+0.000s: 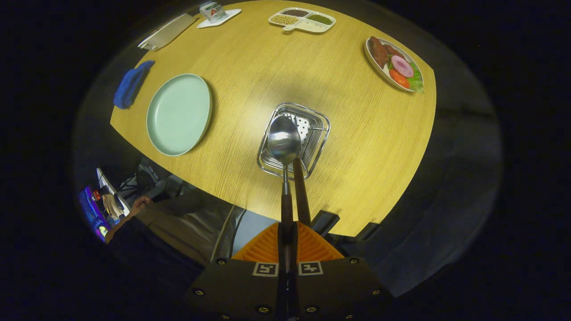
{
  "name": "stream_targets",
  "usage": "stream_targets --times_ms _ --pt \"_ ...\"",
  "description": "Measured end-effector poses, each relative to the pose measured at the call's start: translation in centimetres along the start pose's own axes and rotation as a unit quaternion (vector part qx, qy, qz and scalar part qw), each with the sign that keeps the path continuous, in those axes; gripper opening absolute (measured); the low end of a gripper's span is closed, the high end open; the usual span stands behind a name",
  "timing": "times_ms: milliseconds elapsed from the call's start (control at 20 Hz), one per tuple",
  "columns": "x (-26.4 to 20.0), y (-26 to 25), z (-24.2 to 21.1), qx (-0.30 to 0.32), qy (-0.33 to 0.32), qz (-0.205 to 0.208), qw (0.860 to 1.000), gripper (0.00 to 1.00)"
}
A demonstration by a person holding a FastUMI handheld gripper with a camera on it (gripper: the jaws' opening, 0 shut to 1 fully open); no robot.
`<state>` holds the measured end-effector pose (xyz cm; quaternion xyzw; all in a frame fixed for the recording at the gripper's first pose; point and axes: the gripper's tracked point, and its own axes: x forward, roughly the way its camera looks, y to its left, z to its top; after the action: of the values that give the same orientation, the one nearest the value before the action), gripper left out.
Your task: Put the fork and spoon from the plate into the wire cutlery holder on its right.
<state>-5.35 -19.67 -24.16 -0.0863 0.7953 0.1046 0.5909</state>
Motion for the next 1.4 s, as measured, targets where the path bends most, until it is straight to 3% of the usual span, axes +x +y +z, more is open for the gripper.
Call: stream_targets --times_ms 750,950,1250,1350,1400 --pt "2.4 0.5 4.0 -0.022 0.083 -0.028 0.996 0.02" --pt "1.9 0.3 5.9 -0.019 0.046 -0.034 0.998 0.10" --pt "-0.5 -0.2 7.0 0.003 -0.029 -0.042 0.999 0.13" --pt "-1.6 0.1 7.5 0.023 -0.078 -0.035 0.996 0.28" --pt "-2.4 0.6 8.0 0.032 -0.113 -0.028 0.993 0.28"
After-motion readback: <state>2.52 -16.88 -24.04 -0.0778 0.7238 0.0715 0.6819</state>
